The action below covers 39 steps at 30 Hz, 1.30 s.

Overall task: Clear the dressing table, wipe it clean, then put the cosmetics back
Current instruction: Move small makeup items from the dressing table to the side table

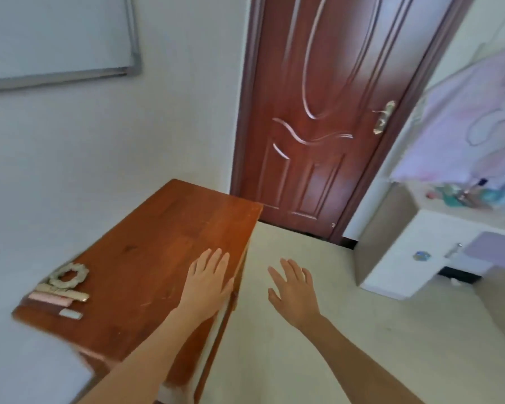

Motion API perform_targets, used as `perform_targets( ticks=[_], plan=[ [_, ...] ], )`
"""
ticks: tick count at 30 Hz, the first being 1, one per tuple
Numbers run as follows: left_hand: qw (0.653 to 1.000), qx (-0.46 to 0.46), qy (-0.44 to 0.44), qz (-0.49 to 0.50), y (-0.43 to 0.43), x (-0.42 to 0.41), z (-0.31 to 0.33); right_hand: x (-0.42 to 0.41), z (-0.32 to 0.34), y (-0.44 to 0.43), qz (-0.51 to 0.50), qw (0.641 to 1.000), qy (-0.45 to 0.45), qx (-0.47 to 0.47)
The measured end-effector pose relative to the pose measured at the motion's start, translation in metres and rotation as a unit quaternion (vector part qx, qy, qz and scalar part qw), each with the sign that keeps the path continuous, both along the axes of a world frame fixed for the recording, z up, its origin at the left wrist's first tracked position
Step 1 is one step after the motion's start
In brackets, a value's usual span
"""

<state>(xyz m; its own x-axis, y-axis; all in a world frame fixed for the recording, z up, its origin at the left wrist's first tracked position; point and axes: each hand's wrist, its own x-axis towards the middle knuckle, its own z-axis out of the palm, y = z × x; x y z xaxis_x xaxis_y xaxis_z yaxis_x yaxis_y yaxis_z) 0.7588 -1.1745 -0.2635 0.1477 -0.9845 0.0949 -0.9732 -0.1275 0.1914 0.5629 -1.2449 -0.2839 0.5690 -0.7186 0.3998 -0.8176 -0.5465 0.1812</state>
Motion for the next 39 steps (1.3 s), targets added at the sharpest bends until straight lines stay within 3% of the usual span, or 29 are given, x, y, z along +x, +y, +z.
perform_targets(
  ticks=[8,15,20,29,33,39],
  plan=[
    [0.975,-0.045,-0.03,-0.216,-0.019,-0.21,0.027,-0.225,0.028,0.074,-0.189,0.982,-0.01,0.016],
    [0.964,-0.072,0.09,-0.241,0.015,-0.384,0.049,-0.399,0.061,0.133,-0.243,0.969,-0.027,0.028],
    [0.962,-0.095,0.099,-0.237,0.026,-0.457,0.056,-0.483,0.078,0.151,-0.267,0.963,-0.017,0.026],
    [0.954,-0.157,0.11,-0.23,-0.026,-0.507,0.067,-0.554,0.088,0.105,-0.27,0.961,-0.062,0.013],
    [0.954,-0.173,0.118,-0.215,-0.082,-0.528,0.072,-0.582,0.108,0.052,-0.26,0.958,-0.116,0.022],
    [0.958,-0.158,0.125,-0.204,-0.181,-0.587,0.084,-0.641,0.128,-0.04,-0.25,0.962,-0.104,0.044]
  ],
)
